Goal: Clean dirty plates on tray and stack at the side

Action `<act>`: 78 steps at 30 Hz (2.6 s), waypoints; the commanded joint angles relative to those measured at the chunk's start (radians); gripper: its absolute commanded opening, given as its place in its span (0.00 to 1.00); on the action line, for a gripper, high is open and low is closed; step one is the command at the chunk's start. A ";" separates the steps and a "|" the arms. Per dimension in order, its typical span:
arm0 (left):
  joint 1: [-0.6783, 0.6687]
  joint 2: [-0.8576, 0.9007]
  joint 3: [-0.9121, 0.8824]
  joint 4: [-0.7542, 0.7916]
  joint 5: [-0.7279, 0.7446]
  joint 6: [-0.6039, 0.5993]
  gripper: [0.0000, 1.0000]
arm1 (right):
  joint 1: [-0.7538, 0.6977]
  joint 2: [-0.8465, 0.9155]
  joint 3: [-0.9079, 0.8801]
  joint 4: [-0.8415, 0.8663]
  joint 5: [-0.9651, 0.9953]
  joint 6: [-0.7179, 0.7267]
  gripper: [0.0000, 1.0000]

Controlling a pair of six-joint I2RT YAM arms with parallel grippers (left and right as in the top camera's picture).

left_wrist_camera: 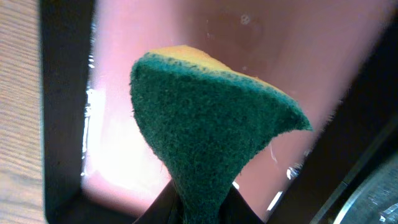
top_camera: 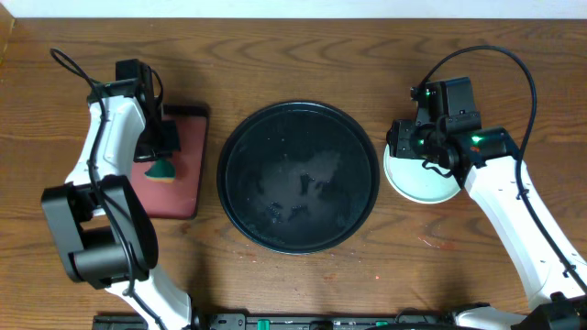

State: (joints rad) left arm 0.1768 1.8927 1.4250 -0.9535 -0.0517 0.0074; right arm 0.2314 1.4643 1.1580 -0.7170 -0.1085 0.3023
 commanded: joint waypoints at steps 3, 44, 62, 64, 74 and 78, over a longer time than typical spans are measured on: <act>0.003 0.043 -0.008 0.014 -0.004 0.014 0.22 | 0.006 0.000 0.016 -0.001 -0.001 -0.031 0.53; 0.003 -0.502 0.046 -0.063 0.018 -0.004 0.75 | 0.003 -0.172 0.600 -0.341 0.100 -0.132 0.99; 0.003 -0.501 0.045 -0.063 0.018 -0.005 0.76 | 0.003 -0.446 0.600 -0.484 0.203 -0.132 0.99; 0.003 -0.501 0.045 -0.063 0.018 -0.004 0.76 | 0.000 -0.444 0.591 -0.491 0.239 -0.133 0.99; 0.003 -0.501 0.045 -0.063 0.018 -0.005 0.76 | -0.132 -0.642 0.253 -0.315 0.197 -0.132 0.99; 0.003 -0.501 0.045 -0.063 0.018 -0.004 0.76 | -0.166 -0.803 0.004 -0.142 0.174 -0.135 0.99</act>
State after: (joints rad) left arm 0.1768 1.3899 1.4590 -1.0142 -0.0322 0.0185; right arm 0.0872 0.7471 1.2766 -0.9066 0.0933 0.1768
